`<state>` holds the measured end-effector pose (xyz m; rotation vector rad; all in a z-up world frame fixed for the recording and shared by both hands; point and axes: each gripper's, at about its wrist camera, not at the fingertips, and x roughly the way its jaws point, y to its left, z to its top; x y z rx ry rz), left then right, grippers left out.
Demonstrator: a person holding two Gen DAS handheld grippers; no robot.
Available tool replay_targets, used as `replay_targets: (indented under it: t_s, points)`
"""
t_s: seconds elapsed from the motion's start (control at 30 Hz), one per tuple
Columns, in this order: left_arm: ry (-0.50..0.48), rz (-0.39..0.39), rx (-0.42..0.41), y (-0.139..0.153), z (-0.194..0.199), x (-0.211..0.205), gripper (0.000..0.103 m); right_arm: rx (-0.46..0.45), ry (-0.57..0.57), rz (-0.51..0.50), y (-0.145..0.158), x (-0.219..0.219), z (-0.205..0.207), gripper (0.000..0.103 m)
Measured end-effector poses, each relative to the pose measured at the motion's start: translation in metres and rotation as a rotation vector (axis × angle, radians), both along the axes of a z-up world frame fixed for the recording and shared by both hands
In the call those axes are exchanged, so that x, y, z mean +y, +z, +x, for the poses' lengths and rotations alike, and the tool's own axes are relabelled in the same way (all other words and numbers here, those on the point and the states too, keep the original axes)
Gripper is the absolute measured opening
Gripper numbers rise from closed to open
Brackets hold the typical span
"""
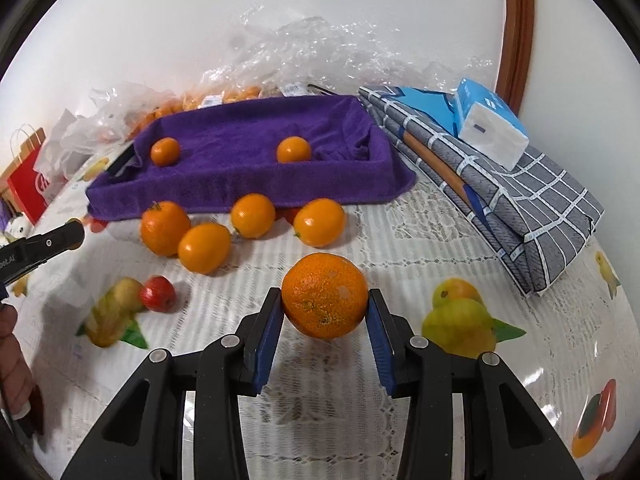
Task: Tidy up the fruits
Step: 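Carry the orange and the small yellow fruit over the purple towel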
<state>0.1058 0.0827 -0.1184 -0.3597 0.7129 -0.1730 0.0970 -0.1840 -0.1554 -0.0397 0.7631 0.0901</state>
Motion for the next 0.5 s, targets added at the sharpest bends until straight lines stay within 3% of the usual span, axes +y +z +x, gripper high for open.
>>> replay_targets:
  t_s: [0.27, 0.5]
  points:
    - [0.102, 0.152, -0.118, 0.045, 0.038, 0.003, 0.025, -0.105, 0.032, 0.020, 0.039, 0.021, 0.025, 0.042]
    - [0.116, 0.163, -0.179, 0.054, 0.074, 0.000, 0.025, -0.161, 0.041, 0.028, 0.057, 0.035, 0.068, 0.042]
